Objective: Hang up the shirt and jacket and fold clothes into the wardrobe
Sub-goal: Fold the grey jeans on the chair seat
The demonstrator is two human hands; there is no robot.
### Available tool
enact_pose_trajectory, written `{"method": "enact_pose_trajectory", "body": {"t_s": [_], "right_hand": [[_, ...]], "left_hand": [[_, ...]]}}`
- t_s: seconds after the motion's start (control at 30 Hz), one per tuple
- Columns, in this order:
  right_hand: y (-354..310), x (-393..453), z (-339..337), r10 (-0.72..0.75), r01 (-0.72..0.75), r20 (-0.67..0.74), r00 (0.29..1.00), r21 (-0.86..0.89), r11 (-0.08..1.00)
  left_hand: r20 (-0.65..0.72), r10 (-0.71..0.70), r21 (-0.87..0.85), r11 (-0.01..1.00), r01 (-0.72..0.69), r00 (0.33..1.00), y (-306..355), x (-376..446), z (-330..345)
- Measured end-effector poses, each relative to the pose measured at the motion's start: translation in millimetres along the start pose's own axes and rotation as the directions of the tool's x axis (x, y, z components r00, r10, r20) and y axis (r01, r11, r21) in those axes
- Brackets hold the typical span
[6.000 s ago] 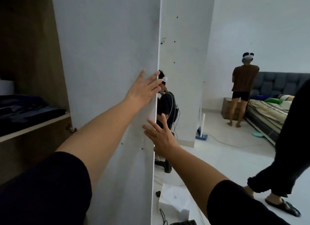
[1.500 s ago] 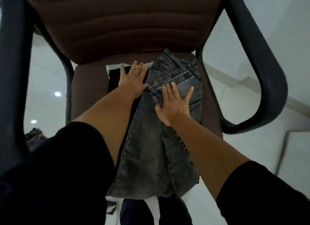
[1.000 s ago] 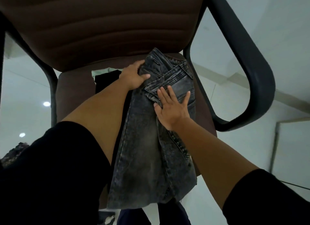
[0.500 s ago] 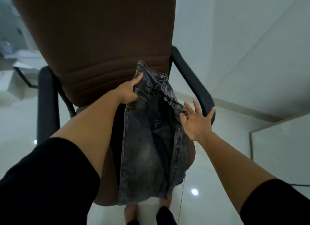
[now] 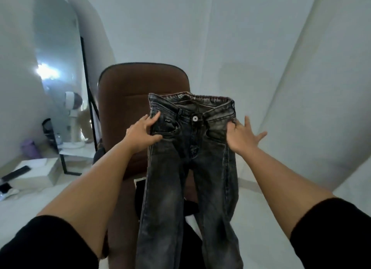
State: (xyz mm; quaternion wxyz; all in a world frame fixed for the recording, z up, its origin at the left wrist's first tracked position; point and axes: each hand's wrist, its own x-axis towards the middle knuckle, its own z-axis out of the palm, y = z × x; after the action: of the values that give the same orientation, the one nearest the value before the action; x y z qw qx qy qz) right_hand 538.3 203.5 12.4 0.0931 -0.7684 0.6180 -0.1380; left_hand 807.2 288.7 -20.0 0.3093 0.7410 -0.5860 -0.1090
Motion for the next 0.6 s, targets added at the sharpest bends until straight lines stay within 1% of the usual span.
{"method": "enact_pose_trajectory", "body": {"t_s": [0.07, 0.17, 0.23, 0.33, 0.4, 0.47, 0.53, 0.6], "right_hand": [[-7, -11, -38, 0.007, -0.005, -0.025, 1.0, 0.054, 0.999], [-25, -30, -85, -0.016, 0.017, -0.011, 1.0, 0.172, 0.985], [-40, -45, -108, -0.046, 0.042, 0.013, 0.999, 0.242, 0.969], [-54, -68, -125, -0.118, 0.1, 0.046, 0.992, 0.279, 0.955], [-55, -82, -135, -0.143, 0.115, 0.056, 0.988, 0.347, 0.931], [-53, -92, -146, -0.167, 0.123, 0.074, 0.983, 0.408, 0.905], [-53, -99, -154, -0.224, 0.168, 0.084, 0.971, 0.425, 0.889], [-51, -98, -158, -0.27, 0.197, 0.086, 0.959, 0.481, 0.854]], "left_hand": [[-0.032, 0.02, -0.018, 1.0, -0.02, 0.999, 42, -16, -14], [-0.052, 0.15, 0.005, 0.989, -0.15, 0.987, 112, -40, -23], [-0.024, 0.25, 0.037, 0.968, -0.249, 0.968, 149, -54, -21], [-0.005, 0.302, 0.048, 0.952, -0.301, 0.953, 182, -69, -15], [-0.067, 0.299, 0.023, 0.954, -0.298, 0.952, 192, -75, -12], [-0.166, 0.281, -0.009, 0.958, -0.286, 0.945, 197, -80, -9], [-0.267, 0.262, -0.039, 0.959, -0.281, 0.928, 202, -84, -8], [-0.326, 0.27, -0.082, 0.947, -0.312, 0.906, 208, -85, -8]]}}
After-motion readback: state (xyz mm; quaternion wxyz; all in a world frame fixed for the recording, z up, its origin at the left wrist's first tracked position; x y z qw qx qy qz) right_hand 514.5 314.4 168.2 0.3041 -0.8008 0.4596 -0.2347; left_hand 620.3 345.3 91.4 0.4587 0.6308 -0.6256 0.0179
